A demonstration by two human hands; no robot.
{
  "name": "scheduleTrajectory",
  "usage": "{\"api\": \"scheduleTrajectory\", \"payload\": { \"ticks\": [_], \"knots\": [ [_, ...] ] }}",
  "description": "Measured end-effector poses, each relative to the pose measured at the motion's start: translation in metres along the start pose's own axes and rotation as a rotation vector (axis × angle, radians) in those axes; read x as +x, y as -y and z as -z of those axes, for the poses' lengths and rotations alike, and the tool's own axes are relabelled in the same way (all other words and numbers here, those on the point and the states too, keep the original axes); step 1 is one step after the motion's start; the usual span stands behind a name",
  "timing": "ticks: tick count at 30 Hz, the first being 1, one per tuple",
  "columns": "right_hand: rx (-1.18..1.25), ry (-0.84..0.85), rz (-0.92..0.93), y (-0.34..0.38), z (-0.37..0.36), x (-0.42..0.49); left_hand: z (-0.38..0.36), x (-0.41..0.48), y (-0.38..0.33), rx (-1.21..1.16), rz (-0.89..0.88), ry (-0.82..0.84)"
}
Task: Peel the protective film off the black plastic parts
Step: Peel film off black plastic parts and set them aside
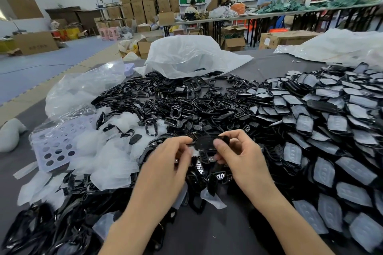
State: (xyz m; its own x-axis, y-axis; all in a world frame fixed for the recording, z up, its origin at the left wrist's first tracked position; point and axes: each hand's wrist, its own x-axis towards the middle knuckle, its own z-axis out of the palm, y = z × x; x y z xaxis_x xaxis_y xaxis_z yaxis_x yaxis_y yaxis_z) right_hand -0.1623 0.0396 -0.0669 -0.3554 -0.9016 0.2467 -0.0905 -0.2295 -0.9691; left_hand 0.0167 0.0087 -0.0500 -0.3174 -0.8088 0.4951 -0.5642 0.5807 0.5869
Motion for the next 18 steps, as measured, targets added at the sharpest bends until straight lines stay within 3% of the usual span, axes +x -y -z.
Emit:
{"api": "scheduleTrajectory", "payload": {
  "ticks": [4,9,18],
  "knots": [
    [0.033,-0.074,0.011,-0.002,0.003,0.0,0.03,0.006,0.026,0.411,0.086,-0.111],
    [-0.091,-0.008,0.031,-0.006,-0.008,-0.007,0.045,0.003,0.042,0.603,0.38,0.003],
    [-0.127,0.007,0.039,-0.006,-0.008,-0.009,0.05,0.002,0.045,0.343,0.374,-0.182]
  ]
}}
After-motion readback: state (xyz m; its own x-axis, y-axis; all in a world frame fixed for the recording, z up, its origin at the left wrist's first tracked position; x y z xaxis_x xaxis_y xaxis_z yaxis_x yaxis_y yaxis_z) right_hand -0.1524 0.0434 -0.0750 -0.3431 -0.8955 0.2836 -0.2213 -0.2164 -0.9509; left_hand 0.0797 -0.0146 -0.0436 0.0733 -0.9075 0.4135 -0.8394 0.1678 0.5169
